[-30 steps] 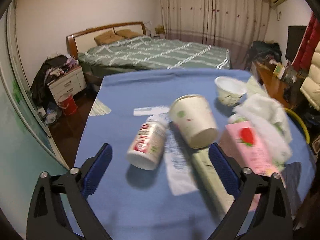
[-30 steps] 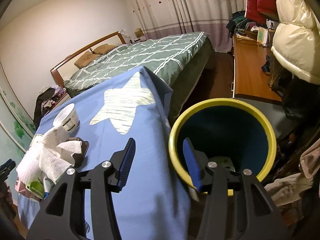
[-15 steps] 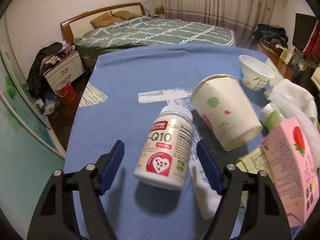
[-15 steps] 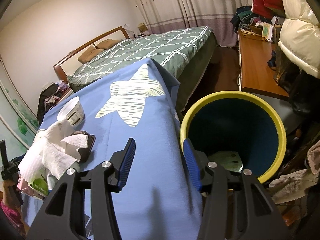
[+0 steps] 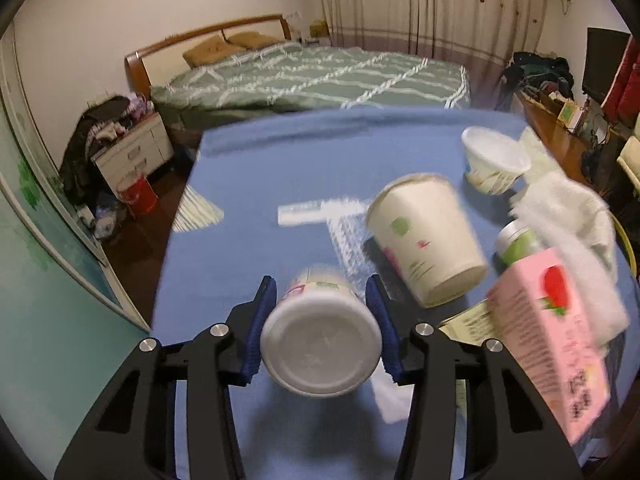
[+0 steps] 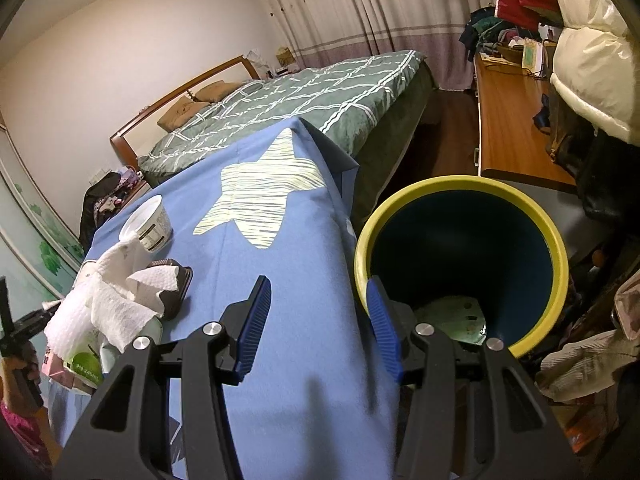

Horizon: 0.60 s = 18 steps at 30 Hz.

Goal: Collect trash
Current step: 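Grasp the white pill bottle by its cap with the left gripper, then carry the pill bottle over the bin and release it with the left gripper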

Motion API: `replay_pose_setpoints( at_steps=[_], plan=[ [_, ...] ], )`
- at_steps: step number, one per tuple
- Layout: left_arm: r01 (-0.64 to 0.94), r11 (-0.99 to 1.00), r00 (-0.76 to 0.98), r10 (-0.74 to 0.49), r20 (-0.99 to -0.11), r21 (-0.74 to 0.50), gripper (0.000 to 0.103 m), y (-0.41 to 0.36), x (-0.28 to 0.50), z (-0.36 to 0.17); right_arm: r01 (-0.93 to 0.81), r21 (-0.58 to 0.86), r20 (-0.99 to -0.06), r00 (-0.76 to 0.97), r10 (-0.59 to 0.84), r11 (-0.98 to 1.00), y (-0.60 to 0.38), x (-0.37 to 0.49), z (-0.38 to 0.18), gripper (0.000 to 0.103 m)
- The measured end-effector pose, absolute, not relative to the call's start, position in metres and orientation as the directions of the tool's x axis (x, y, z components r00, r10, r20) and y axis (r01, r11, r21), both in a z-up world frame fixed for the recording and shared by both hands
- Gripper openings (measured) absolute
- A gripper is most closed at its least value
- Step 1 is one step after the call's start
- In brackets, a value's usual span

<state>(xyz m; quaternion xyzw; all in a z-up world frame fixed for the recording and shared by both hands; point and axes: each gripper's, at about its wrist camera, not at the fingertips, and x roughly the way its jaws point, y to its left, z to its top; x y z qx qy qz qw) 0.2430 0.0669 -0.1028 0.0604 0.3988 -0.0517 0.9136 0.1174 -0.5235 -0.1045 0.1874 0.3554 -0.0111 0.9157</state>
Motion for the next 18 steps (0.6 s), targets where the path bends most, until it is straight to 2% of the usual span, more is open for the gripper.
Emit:
replay_pose_setpoints(
  at_steps=[11,18],
  plan=[
    [0.229,0.969,0.771,-0.120,-0.626,0.096,0.047,0.012,0.190,-0.018,0.140,0.373,-0.608,0.784,0.128,0.917,-0.537,0.097,-0.094,0.048],
    [0.370,0.923,0.783,-0.246,-0.571,0.110,0.047,-0.061,0.164,0.035,0.145,0.387,-0.566,0.817,0.110,0.911,-0.552,0.076,-0.083,0.048]
  ],
)
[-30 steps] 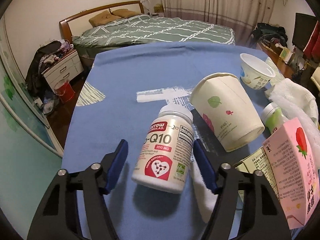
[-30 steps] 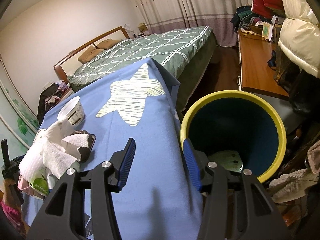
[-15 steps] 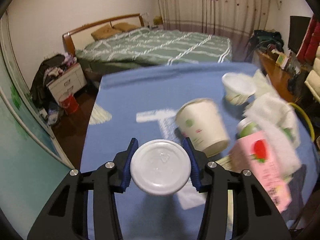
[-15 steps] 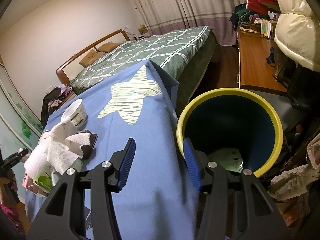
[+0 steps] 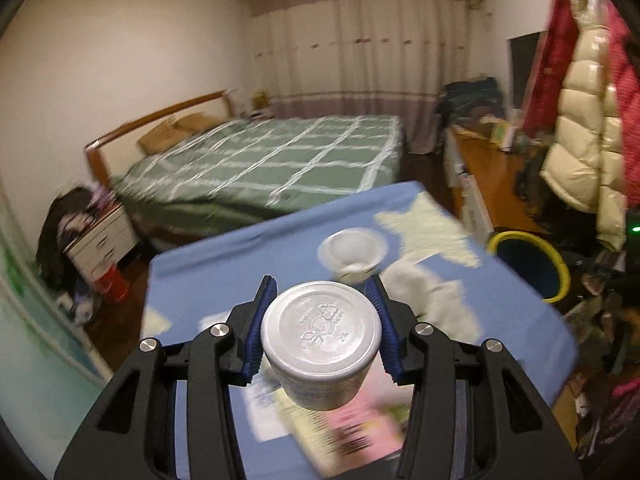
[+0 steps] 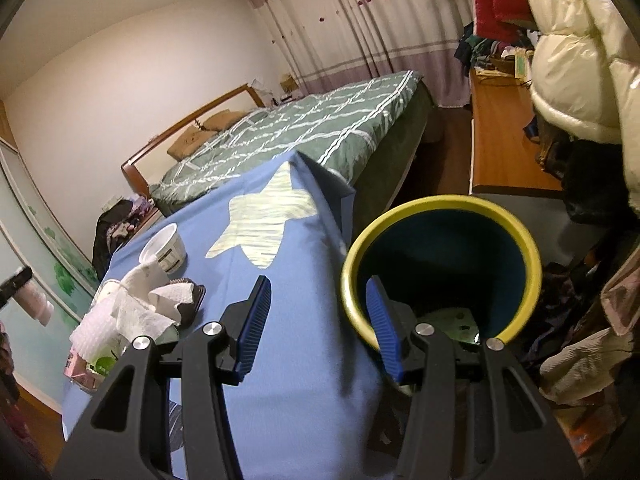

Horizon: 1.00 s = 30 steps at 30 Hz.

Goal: Collect trash
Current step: 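Carry the pill bottle over the bin and release it with the left gripper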

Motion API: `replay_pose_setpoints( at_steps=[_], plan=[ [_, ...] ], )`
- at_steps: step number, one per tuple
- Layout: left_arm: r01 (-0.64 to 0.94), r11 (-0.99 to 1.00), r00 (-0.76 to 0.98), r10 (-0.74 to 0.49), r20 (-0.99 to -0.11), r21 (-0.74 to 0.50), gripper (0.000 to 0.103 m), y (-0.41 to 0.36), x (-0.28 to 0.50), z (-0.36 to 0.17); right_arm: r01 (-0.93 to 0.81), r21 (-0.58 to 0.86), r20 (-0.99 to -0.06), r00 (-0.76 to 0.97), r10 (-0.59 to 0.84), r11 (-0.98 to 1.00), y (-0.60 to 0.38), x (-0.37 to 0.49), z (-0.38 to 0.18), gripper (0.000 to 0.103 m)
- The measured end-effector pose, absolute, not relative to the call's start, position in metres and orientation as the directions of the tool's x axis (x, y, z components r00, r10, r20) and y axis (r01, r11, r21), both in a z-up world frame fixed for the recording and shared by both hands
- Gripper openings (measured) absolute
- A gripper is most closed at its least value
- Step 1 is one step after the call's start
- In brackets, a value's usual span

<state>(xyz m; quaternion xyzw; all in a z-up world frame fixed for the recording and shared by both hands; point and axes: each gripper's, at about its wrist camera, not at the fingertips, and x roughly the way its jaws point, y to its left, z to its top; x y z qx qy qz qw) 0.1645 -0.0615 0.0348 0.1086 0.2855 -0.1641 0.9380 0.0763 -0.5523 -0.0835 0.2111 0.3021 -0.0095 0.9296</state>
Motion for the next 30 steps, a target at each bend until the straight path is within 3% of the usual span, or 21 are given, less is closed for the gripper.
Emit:
replay_pose_setpoints(
  at_steps=[5,14,23,30],
  plan=[
    [0.532,0.840,0.722,-0.384,-0.575,0.107,0.047,-0.148,0.158,0.044,0.190,0.362,-0.546,0.837,0.043,0.913,-0.571,0.056,-0.078,0.048],
    [0.749,0.661,0.535,-0.559,-0.633,0.049,0.047,-0.330,0.177,0.011,0.330,0.302,-0.531,0.838,-0.129,0.894,-0.612,0.006,-0.077,0.048],
    [0.797,0.604,0.411,-0.543,-0.732,-0.001,0.047,-0.459,0.215,-0.073,0.390,0.343,-0.547,0.823,-0.156,0.855,-0.650,-0.018,-0.098,0.048],
    [0.797,0.604,0.349,-0.488,-0.800,-0.020,0.047,-0.503,0.234,-0.124,0.399,0.356,-0.560,0.815,-0.148,0.845,-0.661,-0.015,-0.109,0.048]
  ],
)
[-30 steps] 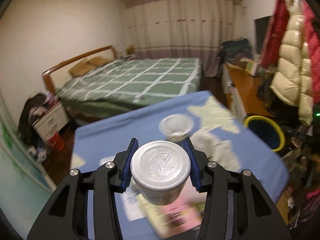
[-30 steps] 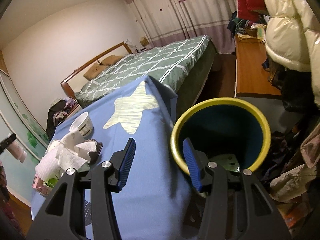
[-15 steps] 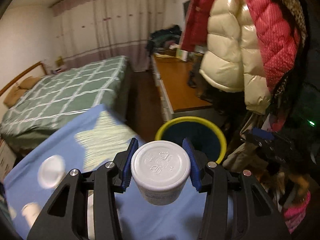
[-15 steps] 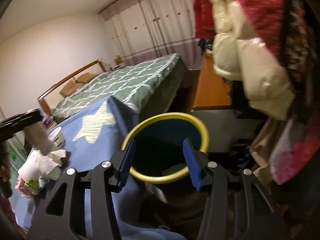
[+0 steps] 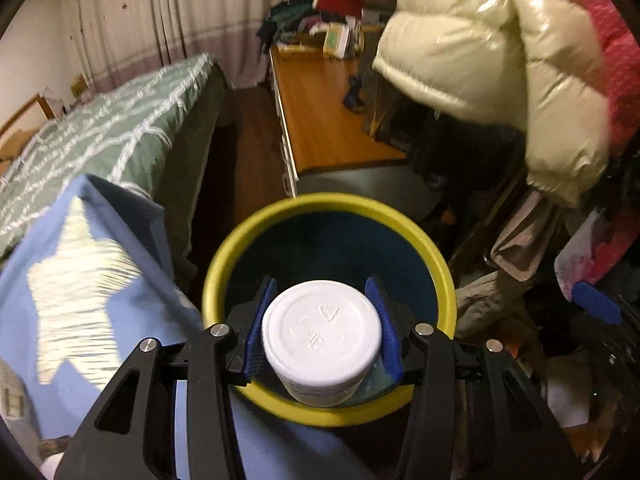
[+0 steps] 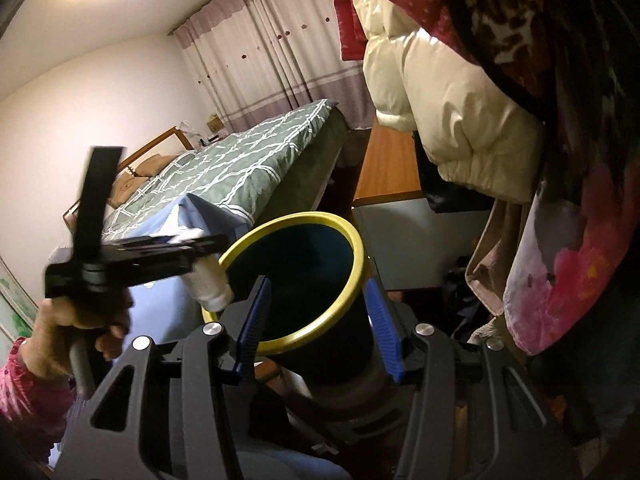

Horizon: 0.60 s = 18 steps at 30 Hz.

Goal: Collect trash
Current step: 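Carry the pill bottle over the bin and release it with the left gripper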

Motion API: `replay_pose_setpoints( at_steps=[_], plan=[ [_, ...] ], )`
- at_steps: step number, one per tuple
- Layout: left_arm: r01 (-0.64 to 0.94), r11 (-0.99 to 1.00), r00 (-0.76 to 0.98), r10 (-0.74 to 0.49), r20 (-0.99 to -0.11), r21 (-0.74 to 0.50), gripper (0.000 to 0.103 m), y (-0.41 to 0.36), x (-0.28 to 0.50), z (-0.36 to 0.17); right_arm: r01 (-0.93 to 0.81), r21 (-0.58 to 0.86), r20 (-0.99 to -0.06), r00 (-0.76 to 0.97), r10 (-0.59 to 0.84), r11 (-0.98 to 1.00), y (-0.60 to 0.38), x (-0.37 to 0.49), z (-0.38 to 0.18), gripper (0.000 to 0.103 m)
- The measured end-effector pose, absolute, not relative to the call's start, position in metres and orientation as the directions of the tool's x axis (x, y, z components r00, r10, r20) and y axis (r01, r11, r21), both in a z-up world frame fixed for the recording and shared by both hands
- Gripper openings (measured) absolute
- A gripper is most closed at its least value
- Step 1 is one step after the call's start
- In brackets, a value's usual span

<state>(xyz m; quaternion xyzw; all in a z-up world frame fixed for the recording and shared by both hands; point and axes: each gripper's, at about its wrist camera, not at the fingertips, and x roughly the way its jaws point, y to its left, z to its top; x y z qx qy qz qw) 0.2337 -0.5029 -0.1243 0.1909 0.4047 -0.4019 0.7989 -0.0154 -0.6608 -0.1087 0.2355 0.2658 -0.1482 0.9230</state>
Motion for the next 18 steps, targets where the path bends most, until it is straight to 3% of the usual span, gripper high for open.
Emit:
replay_pose_setpoints(
  at_steps=[5,6,7,8,12,16,18],
  plan=[
    [0.785,0.619,0.330,-0.460,-0.824,-0.031,0.049,-0.511,0.239,-0.145,0.407,0.360,-0.569,0.809,-0.149,0.839,-0.663,-0.013,-0.112,0.048],
    [0.781,0.624,0.330,-0.463,-0.823,-0.037,0.058,-0.508,0.239,-0.145,0.407,0.360,-0.570,0.808,-0.148,0.839,-0.662,-0.013,-0.112,0.048],
    [0.777,0.628,0.334,-0.465,-0.820,-0.039,0.074,-0.505,0.239,-0.143,0.407,0.358,-0.570,0.808,-0.149,0.840,-0.660,-0.014,-0.111,0.048],
    [0.769,0.638,0.351,-0.472,-0.809,-0.038,0.078,-0.499,0.237,-0.139,0.406,0.357,-0.569,0.809,-0.150,0.841,-0.659,-0.014,-0.110,0.048],
    [0.764,0.644,0.384,-0.511,-0.769,-0.046,0.081,-0.471,0.226,-0.109,0.397,0.354,-0.565,0.812,-0.144,0.847,-0.654,-0.012,-0.107,0.048],
    [0.741,0.670,0.459,-0.552,-0.696,-0.042,0.093,-0.425,0.206,-0.068,0.375,0.348,-0.572,0.811,-0.122,0.859,-0.642,-0.004,-0.107,0.048],
    [0.713,0.701,0.523,-0.553,-0.648,-0.023,0.094,-0.389,0.192,-0.046,0.357,0.342,-0.577,0.810,-0.105,0.869,-0.634,0.001,-0.107,0.048]
  ],
)
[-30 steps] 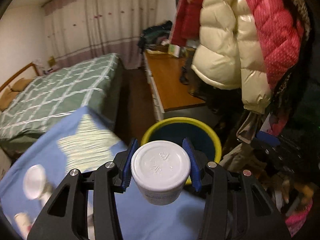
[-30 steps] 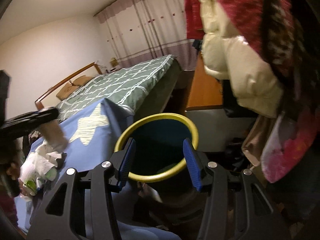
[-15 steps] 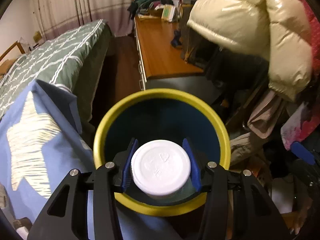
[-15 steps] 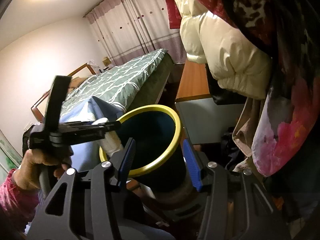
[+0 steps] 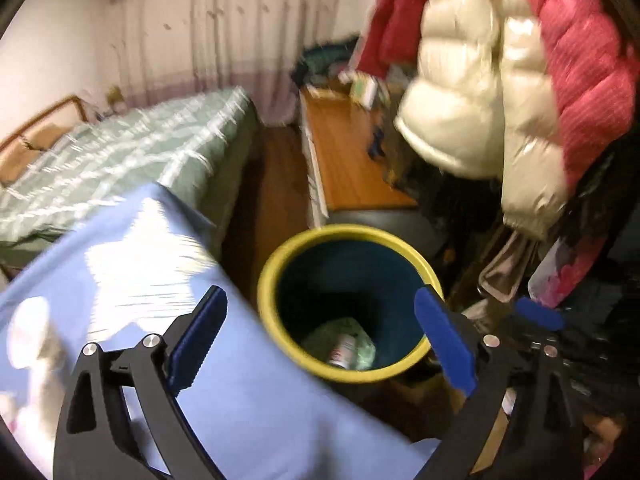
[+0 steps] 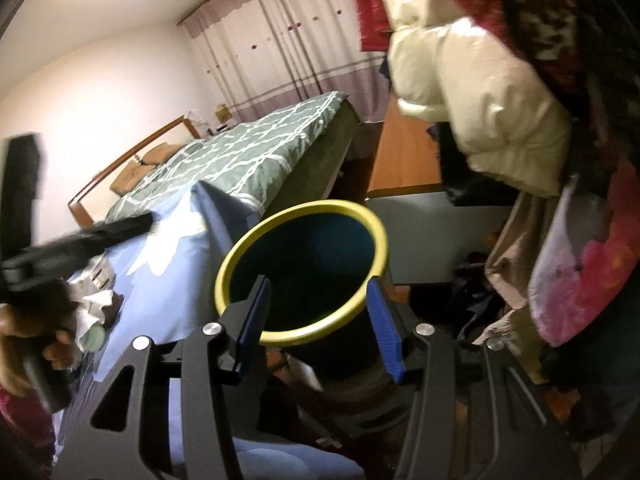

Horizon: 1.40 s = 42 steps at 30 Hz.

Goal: Collect trash
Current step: 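Carry the pill bottle over the bin and release it with the left gripper, then grasp the white tissue with the right gripper and lift it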

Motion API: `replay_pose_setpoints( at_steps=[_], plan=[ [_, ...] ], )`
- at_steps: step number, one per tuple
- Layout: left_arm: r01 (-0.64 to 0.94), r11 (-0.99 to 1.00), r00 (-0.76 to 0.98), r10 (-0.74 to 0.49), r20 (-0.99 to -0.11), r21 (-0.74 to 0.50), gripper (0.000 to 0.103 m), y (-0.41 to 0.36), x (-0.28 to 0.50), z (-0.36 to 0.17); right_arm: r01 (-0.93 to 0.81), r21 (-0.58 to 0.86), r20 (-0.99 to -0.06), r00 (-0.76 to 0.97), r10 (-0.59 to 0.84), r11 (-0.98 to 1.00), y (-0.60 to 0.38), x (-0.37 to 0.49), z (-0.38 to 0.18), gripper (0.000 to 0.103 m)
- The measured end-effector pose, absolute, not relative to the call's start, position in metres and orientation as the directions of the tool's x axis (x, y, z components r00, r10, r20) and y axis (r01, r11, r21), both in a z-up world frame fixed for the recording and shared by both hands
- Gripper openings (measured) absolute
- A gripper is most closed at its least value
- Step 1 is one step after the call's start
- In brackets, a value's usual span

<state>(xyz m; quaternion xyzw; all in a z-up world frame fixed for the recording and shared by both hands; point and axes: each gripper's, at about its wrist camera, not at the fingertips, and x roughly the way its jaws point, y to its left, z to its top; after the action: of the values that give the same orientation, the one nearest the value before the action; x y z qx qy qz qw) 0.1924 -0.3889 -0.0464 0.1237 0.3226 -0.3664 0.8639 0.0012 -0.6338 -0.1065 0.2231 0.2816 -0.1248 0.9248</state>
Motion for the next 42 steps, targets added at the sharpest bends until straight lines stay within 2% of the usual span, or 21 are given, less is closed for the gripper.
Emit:
replay_pose_setpoints(
  at_steps=[4,8,16,20,26,33,35,36,37,39,42],
  plan=[
    [0.628,0.778,0.637,-0.525,-0.565,-0.014,0.098,-0.310,0.171,-0.015,0.303,0.330,-0.587,0.808,-0.057,0.894,-0.610,0.016,-0.105,0.048],
    [0.459,0.888,0.764,-0.402,-0.505,-0.013,0.098,-0.212,0.153,0.001,0.227,0.319,-0.593,0.805,0.007,0.920,-0.579,0.035,-0.103,0.048],
    [0.139,0.990,0.868,-0.131,-0.480,-0.019,0.098,-0.057,0.122,0.000,0.022,0.298,-0.608,0.775,0.172,0.954,-0.487,0.076,-0.092,0.048],
    [0.077,0.996,0.882,-0.083,-0.464,-0.032,0.098,-0.021,0.110,-0.002,-0.105,0.306,-0.608,0.743,0.279,0.946,-0.435,0.097,-0.085,0.048],
    [0.072,0.997,0.886,-0.082,-0.456,-0.039,0.098,0.002,0.102,-0.008,-0.222,0.273,-0.616,0.707,0.347,0.936,-0.366,0.131,-0.076,0.048],
    [0.069,0.996,0.877,-0.089,-0.472,-0.059,0.098,0.006,0.107,-0.017,-0.227,0.236,-0.666,0.670,0.327,0.945,-0.331,0.177,-0.080,0.047],
    [0.073,0.995,0.874,-0.095,-0.477,-0.064,0.098,0.006,0.109,-0.020,-0.224,0.238,-0.680,0.656,0.327,0.945,-0.329,0.184,-0.083,0.030],
    [0.076,0.995,0.872,-0.099,-0.480,-0.066,0.098,0.005,0.110,-0.021,-0.229,0.242,-0.689,0.644,0.333,0.943,-0.328,0.187,-0.085,0.016],
    [0.078,0.995,0.870,-0.100,-0.482,-0.066,0.098,0.003,0.111,-0.023,-0.228,0.250,-0.693,0.637,0.338,0.941,-0.328,0.188,-0.086,0.010],
    [0.083,0.994,0.868,-0.106,-0.484,-0.069,0.098,0.005,0.113,-0.026,-0.230,0.258,-0.681,0.646,0.346,0.938,-0.331,0.184,-0.083,0.005],
    [0.090,0.993,0.864,-0.113,-0.490,-0.072,0.098,0.003,0.116,-0.031,-0.237,0.256,-0.649,0.676,0.349,0.937,-0.336,0.178,-0.070,0.004]
  ],
)
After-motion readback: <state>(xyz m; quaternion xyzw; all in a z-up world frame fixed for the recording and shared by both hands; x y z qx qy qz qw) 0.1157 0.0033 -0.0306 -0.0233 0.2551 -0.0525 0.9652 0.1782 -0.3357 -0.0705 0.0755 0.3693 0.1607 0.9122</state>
